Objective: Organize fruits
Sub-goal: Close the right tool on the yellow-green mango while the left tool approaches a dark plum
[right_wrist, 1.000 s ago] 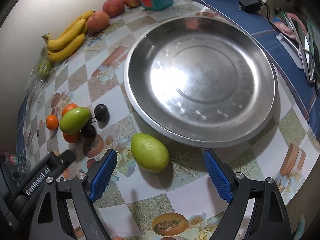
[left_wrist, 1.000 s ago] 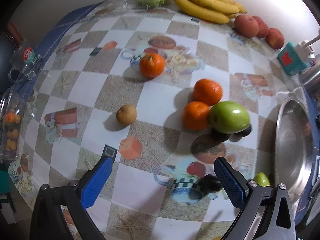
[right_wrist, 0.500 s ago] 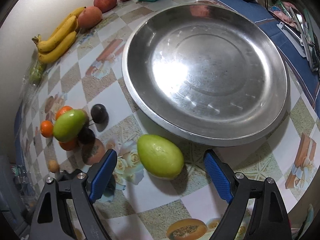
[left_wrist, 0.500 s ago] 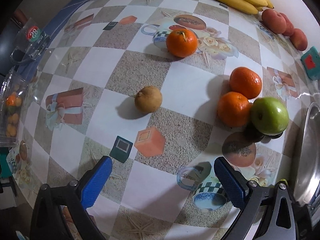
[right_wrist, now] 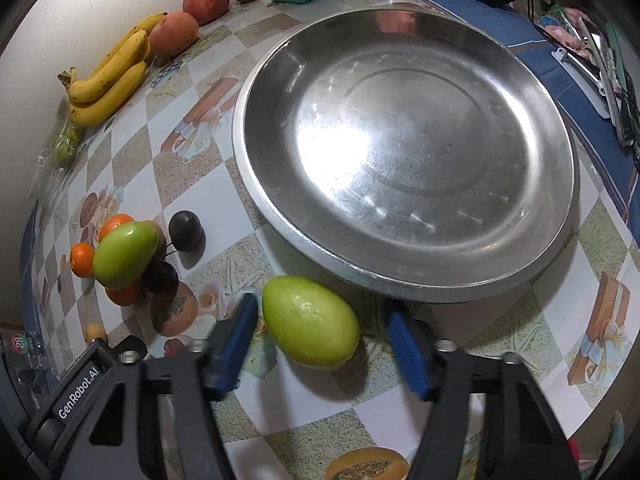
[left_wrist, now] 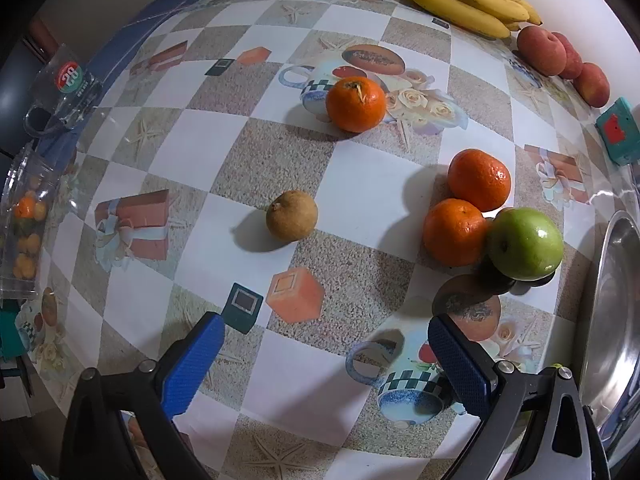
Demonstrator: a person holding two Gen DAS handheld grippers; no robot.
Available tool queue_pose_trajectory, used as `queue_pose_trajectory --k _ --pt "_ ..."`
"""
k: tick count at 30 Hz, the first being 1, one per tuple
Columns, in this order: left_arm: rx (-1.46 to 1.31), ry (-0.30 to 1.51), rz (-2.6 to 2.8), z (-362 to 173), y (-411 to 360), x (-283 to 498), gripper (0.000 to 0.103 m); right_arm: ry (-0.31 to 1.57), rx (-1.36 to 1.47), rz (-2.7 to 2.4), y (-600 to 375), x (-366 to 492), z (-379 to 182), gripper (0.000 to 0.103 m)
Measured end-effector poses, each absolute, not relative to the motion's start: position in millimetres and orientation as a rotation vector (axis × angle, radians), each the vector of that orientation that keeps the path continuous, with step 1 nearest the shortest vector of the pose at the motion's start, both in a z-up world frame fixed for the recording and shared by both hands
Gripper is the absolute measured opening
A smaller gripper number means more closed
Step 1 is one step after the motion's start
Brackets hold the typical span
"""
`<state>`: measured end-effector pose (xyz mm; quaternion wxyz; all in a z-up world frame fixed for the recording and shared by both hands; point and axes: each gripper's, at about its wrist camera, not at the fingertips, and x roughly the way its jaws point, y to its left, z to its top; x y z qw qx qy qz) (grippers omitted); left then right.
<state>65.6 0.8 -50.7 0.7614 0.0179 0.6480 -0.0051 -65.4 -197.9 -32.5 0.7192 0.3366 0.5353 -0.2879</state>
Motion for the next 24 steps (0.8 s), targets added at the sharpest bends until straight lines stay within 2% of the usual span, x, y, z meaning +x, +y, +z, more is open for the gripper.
queue_pose_trajectory --k 2,24 --pt "0.043 1.408 -0.011 -50 1 65 0.103 1.177 0.741 -0.621 -196 -65 -31 0.049" --pt "-0.009 1.401 -0.034 -43 0 61 0.102 1.102 0.780 -0.506 -188 -62 -14 0.046"
